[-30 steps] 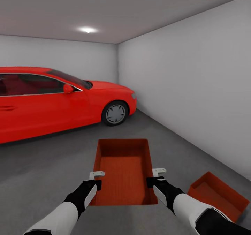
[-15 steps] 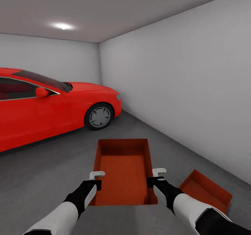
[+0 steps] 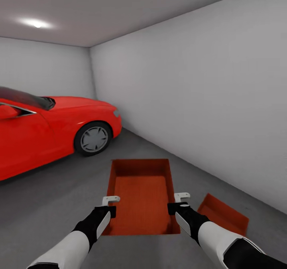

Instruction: Move the two storage containers from the living room to the garage. In the garage, place one container on the floor and stack the other container on top of it (either order is fine).

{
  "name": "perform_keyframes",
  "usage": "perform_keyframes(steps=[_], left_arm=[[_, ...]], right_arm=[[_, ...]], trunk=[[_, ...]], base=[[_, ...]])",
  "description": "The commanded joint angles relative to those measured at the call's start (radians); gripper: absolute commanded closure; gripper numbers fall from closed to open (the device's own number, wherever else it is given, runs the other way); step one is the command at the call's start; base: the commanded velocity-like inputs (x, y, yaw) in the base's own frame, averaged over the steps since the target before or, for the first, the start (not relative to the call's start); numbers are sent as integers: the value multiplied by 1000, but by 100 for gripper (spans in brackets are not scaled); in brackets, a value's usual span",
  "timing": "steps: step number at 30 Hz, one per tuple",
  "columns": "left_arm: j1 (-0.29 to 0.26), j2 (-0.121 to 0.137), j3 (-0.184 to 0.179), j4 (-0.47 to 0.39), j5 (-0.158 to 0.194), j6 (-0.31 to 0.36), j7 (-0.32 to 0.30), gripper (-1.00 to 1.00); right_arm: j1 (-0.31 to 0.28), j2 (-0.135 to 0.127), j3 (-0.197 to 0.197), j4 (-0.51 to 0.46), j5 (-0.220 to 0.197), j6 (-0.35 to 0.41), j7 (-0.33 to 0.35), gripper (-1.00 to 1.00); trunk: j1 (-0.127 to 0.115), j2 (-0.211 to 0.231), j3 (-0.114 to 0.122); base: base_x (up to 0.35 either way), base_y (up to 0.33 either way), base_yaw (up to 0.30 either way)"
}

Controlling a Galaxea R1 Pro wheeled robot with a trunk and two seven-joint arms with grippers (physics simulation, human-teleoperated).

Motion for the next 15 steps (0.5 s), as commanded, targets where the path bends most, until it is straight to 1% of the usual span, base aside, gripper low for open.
perform_keyframes(steps=[1, 15], left_arm=[[0, 32, -8, 1, 21, 5, 7, 100], [0, 32, -8, 1, 21, 5, 7, 100]], right_arm=[[-2, -12, 10, -5, 5, -29, -6, 100], [-2, -12, 10, -5, 5, -29, -6, 100]], trunk=[[1, -2, -2], [1, -2, -2]], base=[[321, 0, -286], [321, 0, -286]])
